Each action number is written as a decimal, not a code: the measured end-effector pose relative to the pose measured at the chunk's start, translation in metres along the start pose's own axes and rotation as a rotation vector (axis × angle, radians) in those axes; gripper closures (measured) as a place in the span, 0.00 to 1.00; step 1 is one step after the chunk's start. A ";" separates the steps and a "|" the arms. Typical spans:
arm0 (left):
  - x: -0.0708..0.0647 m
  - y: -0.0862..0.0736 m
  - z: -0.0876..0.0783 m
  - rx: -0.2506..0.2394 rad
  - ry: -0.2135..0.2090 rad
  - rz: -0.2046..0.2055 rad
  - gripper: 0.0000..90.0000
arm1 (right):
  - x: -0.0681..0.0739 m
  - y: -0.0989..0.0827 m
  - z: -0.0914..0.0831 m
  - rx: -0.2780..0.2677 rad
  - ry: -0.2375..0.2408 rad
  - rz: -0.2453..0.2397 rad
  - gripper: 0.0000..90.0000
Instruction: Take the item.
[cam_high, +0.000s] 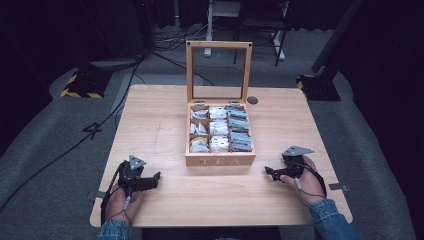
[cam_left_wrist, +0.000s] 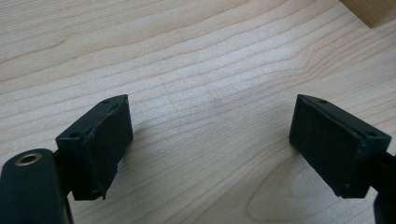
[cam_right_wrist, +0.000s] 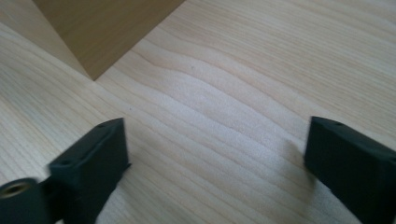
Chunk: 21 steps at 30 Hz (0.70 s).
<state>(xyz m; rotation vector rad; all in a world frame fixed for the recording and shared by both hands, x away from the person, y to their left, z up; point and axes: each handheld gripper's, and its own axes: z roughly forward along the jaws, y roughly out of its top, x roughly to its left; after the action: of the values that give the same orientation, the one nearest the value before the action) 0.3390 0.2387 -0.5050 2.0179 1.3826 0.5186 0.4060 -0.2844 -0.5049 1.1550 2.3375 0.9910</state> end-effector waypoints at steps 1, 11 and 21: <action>0.000 0.000 0.000 0.000 0.000 0.000 0.15 | 0.000 0.000 0.000 0.000 0.000 0.000 0.10; 0.000 0.000 0.000 -0.001 0.001 -0.001 0.15 | 0.004 0.010 -0.013 -0.012 0.051 0.018 0.36; 0.000 0.001 0.001 -0.001 0.003 0.002 0.15 | 0.025 0.047 -0.025 -0.101 0.110 0.024 0.36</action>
<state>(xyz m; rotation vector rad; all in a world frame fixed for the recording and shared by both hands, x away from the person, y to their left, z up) 0.3399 0.2387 -0.5049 2.0182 1.3818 0.5234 0.4025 -0.2549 -0.4541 1.1187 2.3320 1.1955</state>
